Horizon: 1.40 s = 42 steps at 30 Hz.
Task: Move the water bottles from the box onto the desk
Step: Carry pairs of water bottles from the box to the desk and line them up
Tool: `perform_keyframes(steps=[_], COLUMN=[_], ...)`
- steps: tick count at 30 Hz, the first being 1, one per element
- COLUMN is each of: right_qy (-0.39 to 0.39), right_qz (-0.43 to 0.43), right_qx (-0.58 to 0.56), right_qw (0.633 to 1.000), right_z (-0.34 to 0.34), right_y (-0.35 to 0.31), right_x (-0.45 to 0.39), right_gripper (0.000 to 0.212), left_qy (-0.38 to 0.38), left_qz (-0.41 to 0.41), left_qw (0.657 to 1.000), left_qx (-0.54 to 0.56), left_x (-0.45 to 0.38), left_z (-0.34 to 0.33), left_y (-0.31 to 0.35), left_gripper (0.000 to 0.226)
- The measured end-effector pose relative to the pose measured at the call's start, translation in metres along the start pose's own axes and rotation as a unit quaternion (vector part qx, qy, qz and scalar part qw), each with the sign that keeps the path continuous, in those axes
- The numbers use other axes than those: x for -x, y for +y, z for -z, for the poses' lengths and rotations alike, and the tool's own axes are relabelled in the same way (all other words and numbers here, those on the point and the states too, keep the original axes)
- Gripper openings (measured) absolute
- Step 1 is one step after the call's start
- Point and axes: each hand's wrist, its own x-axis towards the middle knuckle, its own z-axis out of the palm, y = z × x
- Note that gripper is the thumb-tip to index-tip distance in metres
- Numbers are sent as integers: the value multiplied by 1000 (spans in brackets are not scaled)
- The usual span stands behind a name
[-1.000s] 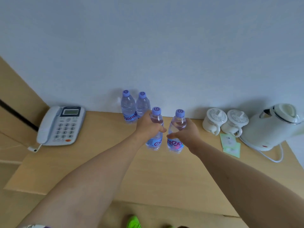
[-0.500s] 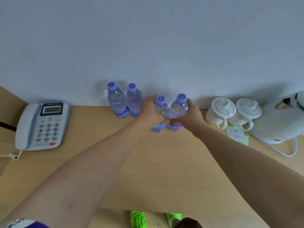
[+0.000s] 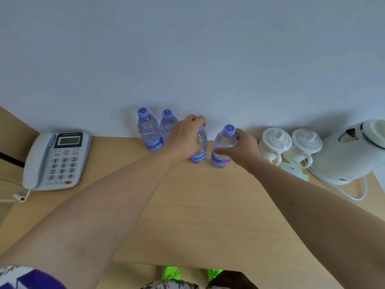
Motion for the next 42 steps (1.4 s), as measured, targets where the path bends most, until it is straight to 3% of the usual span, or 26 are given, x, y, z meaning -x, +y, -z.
perform_keyframes(steps=[4, 8, 10, 14, 20, 27, 34, 42], right_qy=[-1, 1, 6, 9, 15, 20, 5, -11], right_qz=[9, 3, 6, 16, 4, 11, 4, 12], right_qx=[-14, -36, 13, 77, 3, -6, -56, -71], right_qw=[1000, 999, 1000, 997, 1000, 1000, 998, 997], right_z=[-7, -18, -20, -20, -20, -10, -8, -12], right_y=[-9, -12, -10, -13, -22, -20, -15, -12], right_x=[-13, -25, -29, -33, -39, -38, -36, -33], right_gripper=[49, 76, 80, 73, 61, 53, 66, 64], left_qy=[16, 32, 44, 56, 68, 65, 57, 46], left_qz=[-40, -33, -26, -39, -61, -51, -50, -36], left_qw=[996, 993, 993, 993, 991, 993, 994, 995], left_qx=[-75, -106, -107, -101, -93, -80, -75, -86], left_x=[-15, -22, -22, -23, -25, -23, -22, -19], left_z=[4, 0, -2, -3, -2, -6, -4, -6], left_y=[0, -7, -11, -12, -17, -18, -18, -17], left_gripper=[51, 50, 51, 50, 45, 51, 50, 56])
